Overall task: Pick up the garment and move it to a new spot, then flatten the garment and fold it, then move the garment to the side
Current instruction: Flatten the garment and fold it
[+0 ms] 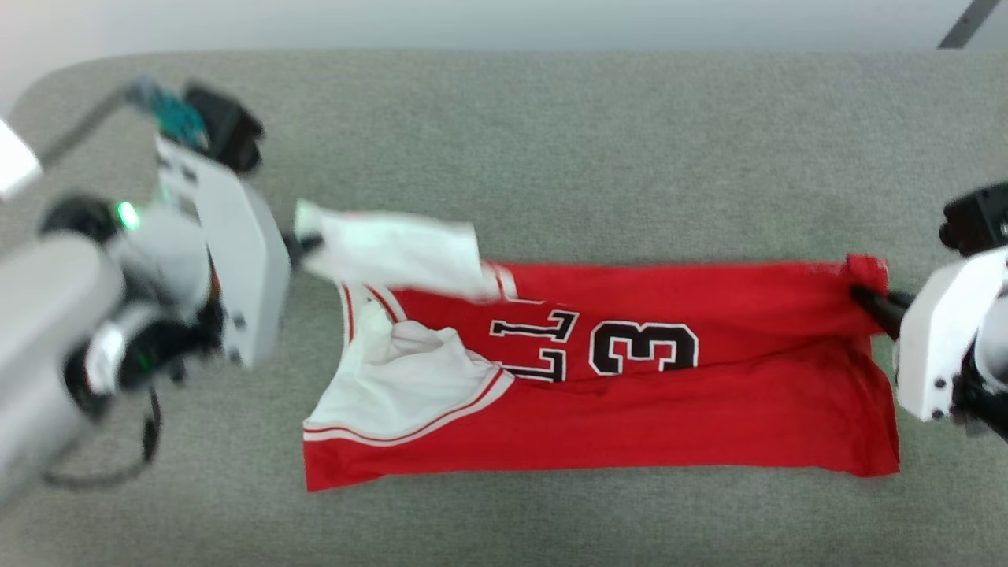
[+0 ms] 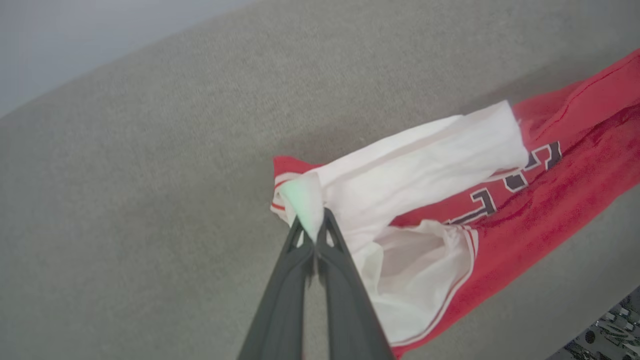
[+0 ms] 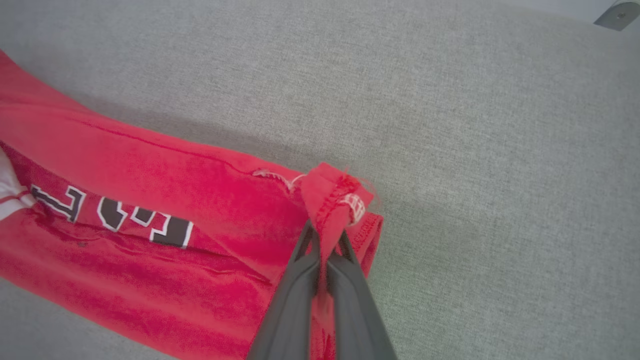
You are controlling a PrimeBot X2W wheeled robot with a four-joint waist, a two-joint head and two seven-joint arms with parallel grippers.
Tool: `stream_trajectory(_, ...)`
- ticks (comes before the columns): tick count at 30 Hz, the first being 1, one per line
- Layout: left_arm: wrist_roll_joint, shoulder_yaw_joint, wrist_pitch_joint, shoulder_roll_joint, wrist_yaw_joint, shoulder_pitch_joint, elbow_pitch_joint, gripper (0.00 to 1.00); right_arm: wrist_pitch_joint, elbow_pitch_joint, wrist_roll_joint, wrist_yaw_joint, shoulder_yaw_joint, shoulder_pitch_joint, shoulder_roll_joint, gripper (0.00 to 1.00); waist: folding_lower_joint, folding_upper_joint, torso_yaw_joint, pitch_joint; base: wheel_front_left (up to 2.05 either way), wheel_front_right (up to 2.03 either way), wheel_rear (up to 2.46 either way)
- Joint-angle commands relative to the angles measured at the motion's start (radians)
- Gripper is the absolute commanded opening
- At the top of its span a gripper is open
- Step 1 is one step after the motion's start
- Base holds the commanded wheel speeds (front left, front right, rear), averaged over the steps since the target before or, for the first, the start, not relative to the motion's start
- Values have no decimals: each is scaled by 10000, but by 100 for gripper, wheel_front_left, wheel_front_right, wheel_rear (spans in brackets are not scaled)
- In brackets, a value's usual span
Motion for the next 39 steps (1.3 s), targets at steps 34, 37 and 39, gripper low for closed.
stream_trajectory(34,-2219,-295,-1187,-402,361,3579,-115,100,755,-189,-253,-11,-868,1753,1204,100,0,0,89,-1921,0,0,0)
stream_trajectory(37,-2229,-223,-1479,-247,427,3775,-293,100,886,-276,-290,-10,-1077,1908,1325,100,0,0,132,-2135,0,0,0)
stream_trajectory(39,-2082,-132,-1862,-123,451,3886,-399,100,972,-308,-357,-10,-1281,2029,1437,100,0,0,162,-2273,0,0,0)
